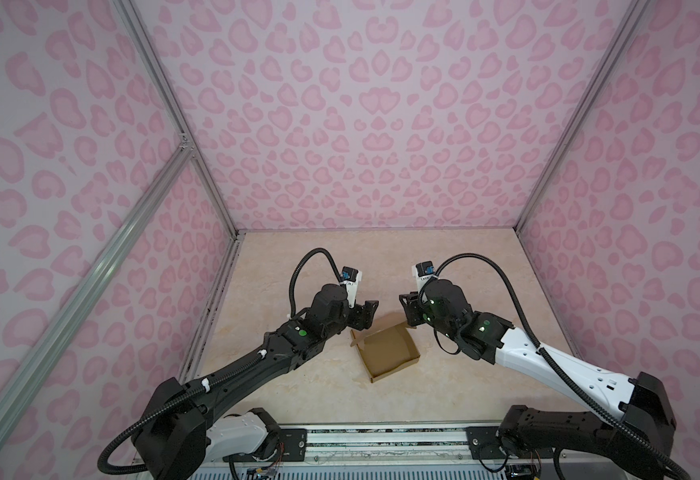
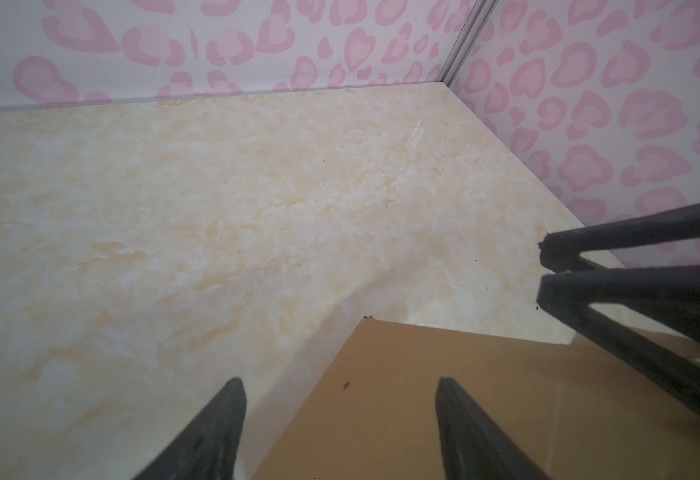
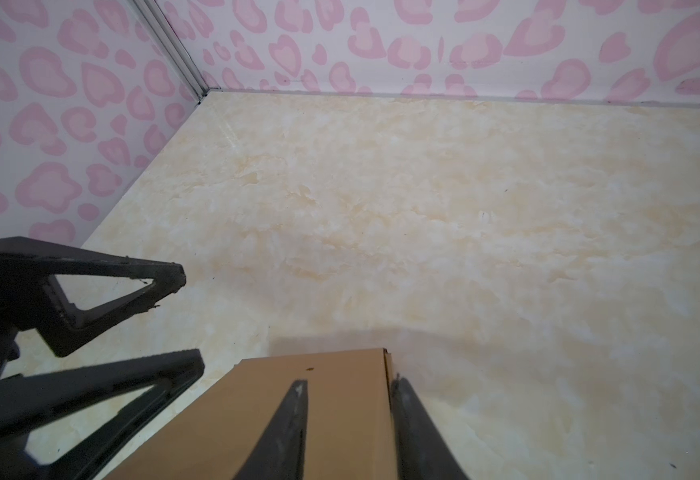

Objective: Fold the paper box
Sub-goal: 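Lower both open grippers onto the closed lid top and press down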

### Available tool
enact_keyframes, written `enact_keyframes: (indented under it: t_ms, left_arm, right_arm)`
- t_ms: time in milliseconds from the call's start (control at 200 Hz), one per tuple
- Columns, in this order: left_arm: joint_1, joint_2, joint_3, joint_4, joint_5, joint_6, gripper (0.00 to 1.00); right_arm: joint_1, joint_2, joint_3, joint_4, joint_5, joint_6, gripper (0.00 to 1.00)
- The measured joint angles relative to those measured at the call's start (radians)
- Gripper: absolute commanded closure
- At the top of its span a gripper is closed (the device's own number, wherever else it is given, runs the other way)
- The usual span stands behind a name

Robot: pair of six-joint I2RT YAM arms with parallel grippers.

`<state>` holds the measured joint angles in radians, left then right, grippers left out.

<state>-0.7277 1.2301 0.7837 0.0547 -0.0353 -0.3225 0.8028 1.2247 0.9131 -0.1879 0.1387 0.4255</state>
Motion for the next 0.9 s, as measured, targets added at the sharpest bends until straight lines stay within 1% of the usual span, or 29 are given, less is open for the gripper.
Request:
enact_keyframes:
  t_ms: [235,480,680,900]
  left_arm:
    - [0.0,0.004,-0.058,0.045,0.012,-0.027,0.29]
    - [-0.001,0.023,-0.146,0.105,0.032,-0.077,0.3]
    - [-0.015,0.042,-0.204,0.163,0.039,-0.109,0.3]
    - [-0.055,0.074,-0.273,0.224,0.034,-0.139,0.3]
  right_arm:
    - [0.0,-0.024,-0.077,0.011,-0.015,0.028,0.65]
    - [0.011,-0.049,-0.164,0.04,-0.016,0.055,0.66]
    - [0.048,-0.056,-0.22,0.053,0.003,0.077,0.66]
    - [0.104,-0.047,-0.28,0.071,0.048,0.089,0.67]
